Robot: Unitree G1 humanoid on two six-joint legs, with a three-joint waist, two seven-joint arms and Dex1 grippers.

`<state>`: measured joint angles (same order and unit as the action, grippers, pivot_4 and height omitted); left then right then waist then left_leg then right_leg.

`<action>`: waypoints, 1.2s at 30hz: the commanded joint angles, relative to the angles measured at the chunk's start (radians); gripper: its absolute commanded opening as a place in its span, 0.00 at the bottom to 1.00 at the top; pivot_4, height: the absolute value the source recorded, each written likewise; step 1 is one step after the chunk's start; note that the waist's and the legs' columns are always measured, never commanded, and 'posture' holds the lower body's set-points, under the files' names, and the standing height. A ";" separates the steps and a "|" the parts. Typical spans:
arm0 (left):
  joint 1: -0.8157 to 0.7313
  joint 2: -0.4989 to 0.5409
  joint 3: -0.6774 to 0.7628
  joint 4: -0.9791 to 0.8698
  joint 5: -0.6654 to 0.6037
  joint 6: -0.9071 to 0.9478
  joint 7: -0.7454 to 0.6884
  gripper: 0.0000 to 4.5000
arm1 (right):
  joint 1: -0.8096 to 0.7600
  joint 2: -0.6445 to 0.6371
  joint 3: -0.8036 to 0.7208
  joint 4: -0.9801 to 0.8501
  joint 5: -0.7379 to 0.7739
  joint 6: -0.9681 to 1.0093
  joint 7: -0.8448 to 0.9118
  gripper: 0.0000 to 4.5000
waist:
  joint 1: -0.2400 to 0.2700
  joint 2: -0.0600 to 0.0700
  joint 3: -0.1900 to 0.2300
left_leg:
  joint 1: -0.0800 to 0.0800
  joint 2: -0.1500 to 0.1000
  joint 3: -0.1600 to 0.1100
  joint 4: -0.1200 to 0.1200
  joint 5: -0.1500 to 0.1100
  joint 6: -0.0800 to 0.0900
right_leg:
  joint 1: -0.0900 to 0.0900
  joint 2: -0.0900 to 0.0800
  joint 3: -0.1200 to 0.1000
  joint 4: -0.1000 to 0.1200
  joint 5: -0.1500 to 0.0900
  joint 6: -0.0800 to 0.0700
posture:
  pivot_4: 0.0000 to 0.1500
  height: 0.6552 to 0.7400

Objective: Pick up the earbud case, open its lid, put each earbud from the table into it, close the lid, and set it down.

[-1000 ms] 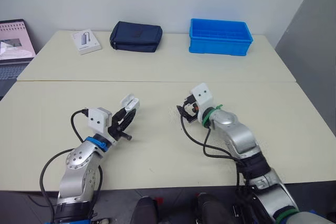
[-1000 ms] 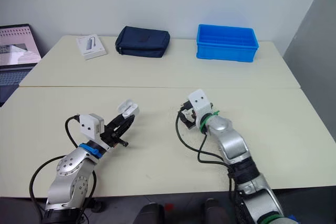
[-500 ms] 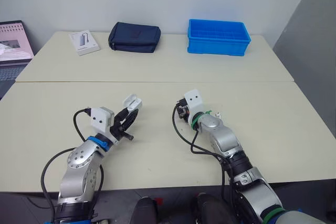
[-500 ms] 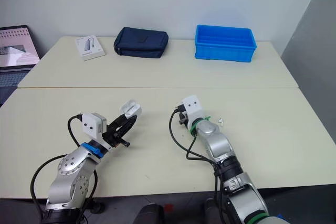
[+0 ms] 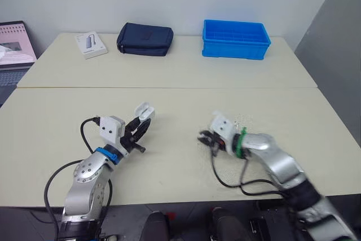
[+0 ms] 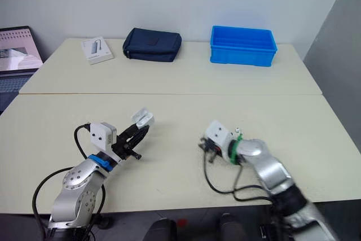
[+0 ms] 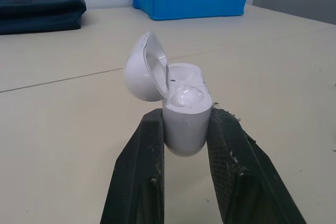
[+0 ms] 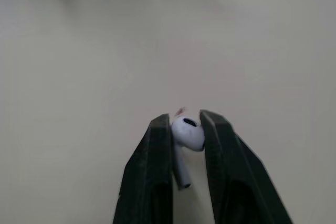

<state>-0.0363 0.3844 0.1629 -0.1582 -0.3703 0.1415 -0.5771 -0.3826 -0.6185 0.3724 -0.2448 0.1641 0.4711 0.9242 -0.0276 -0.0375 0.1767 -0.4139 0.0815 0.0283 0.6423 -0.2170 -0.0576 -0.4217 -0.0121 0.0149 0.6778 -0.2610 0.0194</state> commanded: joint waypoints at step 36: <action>0.068 0.010 -0.014 -0.070 0.002 -0.004 -0.015 0.17 | 0.096 -0.503 -0.215 -0.202 -0.058 -0.056 0.402 0.73 | 0.004 0.000 0.001 | 0.010 -0.001 0.002 -0.002 0.000 0.000 | 0.006 -0.001 0.001 0.001 -0.003 -0.003 | 1.00 0.99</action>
<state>0.0330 0.3907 0.1431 -0.2090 -0.3698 0.1503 -0.5911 -0.3012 -1.1021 0.1883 -0.3449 0.1154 0.2886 1.3680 -0.0238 -0.0374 0.1775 -0.4043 0.0807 0.0299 0.6391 -0.2172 -0.0580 -0.4157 -0.0133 0.0160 0.6785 -0.2639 0.0158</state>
